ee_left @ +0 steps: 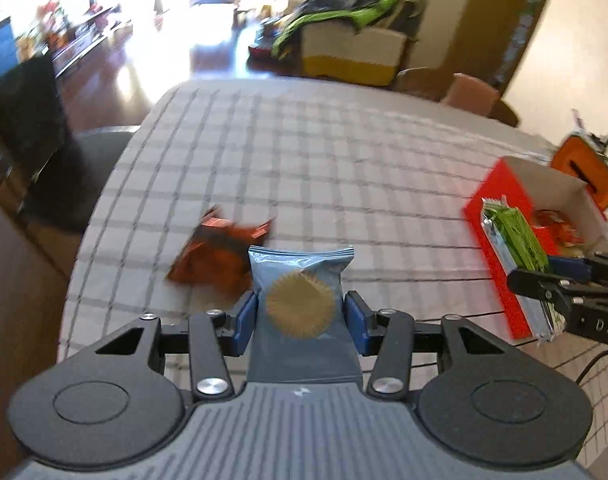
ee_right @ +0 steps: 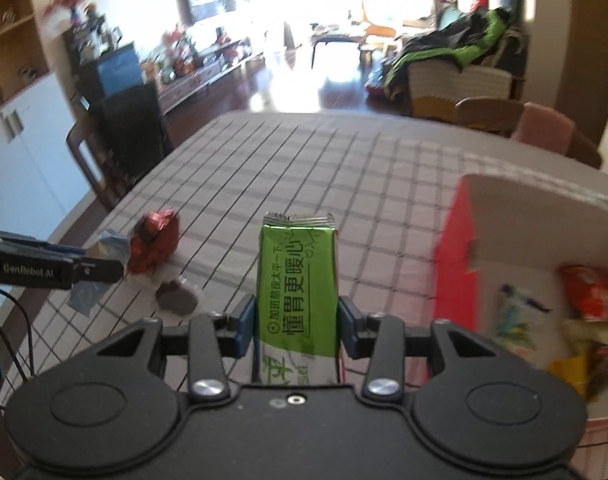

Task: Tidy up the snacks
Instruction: 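Carry the blue packet and green packet over the red box with both tools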

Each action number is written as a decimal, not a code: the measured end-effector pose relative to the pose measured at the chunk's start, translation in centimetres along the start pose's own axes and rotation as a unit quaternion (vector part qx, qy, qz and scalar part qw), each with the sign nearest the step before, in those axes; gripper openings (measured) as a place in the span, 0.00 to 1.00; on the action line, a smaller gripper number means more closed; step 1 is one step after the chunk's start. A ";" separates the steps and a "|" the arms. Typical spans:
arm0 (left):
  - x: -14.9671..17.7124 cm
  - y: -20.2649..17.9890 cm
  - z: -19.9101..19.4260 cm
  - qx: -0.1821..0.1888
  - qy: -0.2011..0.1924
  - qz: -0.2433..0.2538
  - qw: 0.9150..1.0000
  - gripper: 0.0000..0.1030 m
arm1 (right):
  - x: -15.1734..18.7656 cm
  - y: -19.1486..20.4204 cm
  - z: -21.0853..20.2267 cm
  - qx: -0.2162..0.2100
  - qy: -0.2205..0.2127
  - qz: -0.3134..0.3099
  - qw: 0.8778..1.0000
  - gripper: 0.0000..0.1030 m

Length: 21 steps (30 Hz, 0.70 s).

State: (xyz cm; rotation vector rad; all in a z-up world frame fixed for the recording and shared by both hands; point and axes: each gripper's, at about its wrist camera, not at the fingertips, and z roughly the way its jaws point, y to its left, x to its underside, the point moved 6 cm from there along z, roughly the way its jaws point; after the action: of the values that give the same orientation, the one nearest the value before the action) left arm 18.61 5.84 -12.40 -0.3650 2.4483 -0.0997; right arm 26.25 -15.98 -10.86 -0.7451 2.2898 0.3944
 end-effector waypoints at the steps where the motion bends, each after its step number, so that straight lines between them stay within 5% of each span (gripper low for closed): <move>1: -0.5 -1.1 -0.1 0.008 -0.004 0.008 1.000 0.45 | -0.2 -0.6 -0.6 0.003 -0.005 0.005 1.000 0.41; 10: -3.2 -10.5 -1.0 0.054 -0.034 0.070 0.995 0.45 | -0.6 -7.0 -5.2 0.046 -0.043 0.035 0.997 0.41; 21: -5.1 -21.4 2.1 0.079 -0.026 0.137 0.987 0.45 | 1.0 -16.0 -6.3 0.111 -0.036 0.072 0.991 0.41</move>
State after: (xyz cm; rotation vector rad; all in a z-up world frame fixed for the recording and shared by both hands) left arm 28.79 -13.22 -7.57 0.0391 2.3933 -0.1632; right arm 32.19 -31.95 -8.14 -0.4500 2.2798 0.2222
